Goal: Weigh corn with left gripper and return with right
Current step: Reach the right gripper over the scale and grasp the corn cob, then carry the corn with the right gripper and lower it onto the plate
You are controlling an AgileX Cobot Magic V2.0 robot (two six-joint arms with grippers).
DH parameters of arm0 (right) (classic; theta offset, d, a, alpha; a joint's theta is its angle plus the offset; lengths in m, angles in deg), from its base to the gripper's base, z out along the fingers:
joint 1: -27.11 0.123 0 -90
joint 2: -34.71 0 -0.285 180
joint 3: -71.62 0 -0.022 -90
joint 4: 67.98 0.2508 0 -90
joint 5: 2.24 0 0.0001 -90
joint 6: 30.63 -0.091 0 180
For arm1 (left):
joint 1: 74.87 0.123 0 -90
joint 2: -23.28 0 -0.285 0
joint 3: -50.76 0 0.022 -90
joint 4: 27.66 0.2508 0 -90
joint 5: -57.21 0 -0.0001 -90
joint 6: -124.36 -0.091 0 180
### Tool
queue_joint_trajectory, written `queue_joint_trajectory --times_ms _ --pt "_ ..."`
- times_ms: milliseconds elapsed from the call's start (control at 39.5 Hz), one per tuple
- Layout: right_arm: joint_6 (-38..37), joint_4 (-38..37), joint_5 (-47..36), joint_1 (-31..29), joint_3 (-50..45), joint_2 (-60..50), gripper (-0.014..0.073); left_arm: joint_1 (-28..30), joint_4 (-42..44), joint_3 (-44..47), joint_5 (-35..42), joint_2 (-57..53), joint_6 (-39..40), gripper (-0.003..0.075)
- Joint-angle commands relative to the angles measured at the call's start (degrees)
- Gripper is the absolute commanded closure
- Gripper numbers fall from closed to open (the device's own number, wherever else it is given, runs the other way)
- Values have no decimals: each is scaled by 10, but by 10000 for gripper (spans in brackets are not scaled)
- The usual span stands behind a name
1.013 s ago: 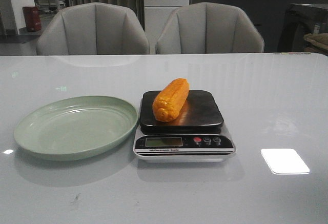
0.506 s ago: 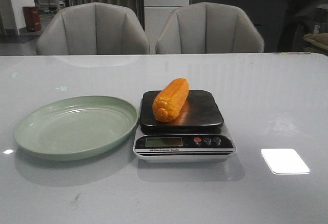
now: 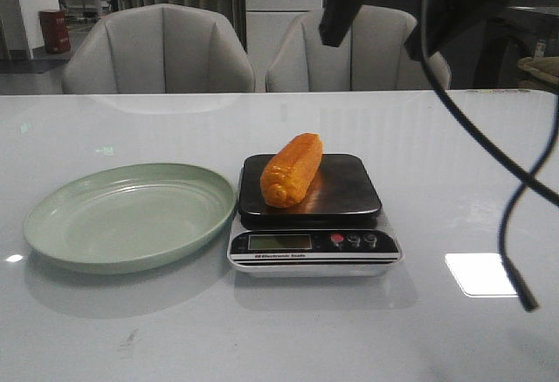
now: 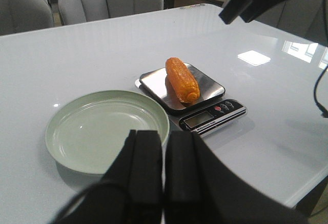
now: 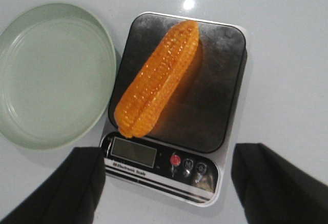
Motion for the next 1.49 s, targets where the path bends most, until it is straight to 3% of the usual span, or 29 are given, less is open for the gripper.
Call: queue_joint_trajectory --times_ms 0,127,329,582,785,1114,1291,1468 --pt "-53 -28 14 11 80 33 -14 -2 0 -14 51 5 1 599" --pt "-105 -65 73 30 151 101 -14 -2 0 -14 52 5 1 599" --pt "-170 -66 146 42 235 184 -14 -2 0 -14 52 5 1 599" --pt "-183 -73 188 62 289 253 -11 -2 0 -14 53 4 1 599" --pt "-192 -72 195 66 292 286 94 -2 -28 -14 53 4 1 599" --pt "-154 -52 190 98 323 287 366 -2 -28 -14 53 4 1 599" --pt "-133 -28 116 166 332 291 384 -2 -28 -14 53 4 1 599" --pt "-142 -1 49 188 332 313 379 -2 -28 -14 53 4 1 599"
